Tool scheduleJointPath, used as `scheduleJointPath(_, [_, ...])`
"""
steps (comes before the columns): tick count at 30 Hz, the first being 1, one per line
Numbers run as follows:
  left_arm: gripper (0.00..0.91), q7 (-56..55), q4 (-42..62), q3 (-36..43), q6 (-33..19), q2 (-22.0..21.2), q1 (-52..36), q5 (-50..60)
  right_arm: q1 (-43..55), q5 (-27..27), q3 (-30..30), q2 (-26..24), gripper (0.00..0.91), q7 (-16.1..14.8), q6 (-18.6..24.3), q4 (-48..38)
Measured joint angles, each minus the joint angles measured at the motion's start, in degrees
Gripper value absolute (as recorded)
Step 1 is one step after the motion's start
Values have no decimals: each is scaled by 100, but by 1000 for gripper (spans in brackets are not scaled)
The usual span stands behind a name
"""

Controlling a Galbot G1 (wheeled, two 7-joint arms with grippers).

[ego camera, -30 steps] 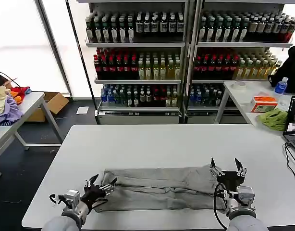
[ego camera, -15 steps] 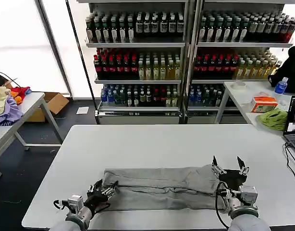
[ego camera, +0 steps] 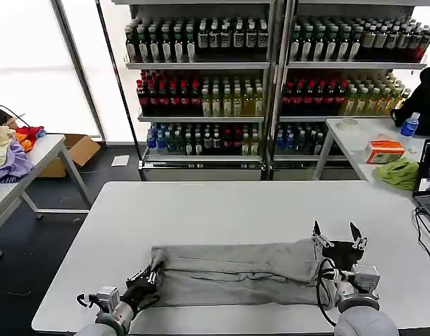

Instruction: Fold and organize the clothes.

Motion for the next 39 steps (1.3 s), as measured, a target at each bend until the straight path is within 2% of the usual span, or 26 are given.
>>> scheduleJointPath(7, [0, -17, 61, -261, -30, 115, -69, -125, 175, 64, -43, -22, 907, 45, -50, -38])
scheduleJointPath(11, [0, -32, 112, -568, -30, 350, -119, -294, 266, 96, -42, -17, 907, 79, -87, -22])
scheduleJointPath(17, [0, 30, 313, -1343, -41, 1067, -128, -717, 394, 141, -56, -10, 907, 111, -152, 18])
scheduleJointPath(24, [0, 69, 919, -2301, -102, 2212, -209, -1052, 496, 144, -112, 54, 907, 149, -194, 92])
scheduleJointPath(28, [0, 67, 1057, -2624, -100, 2596, -175, -1102, 499, 144, -105, 64, 907, 155, -197, 119])
scheduleJointPath(33, [0, 28, 830, -2717, -142, 2703, -82, -945, 462, 140, -53, 64, 907, 172, -173, 138])
scheduleJointPath(39, [0, -122, 191, -2298, -55, 2449, 4, -551, 341, 141, 63, 99, 907, 203, -122, 198])
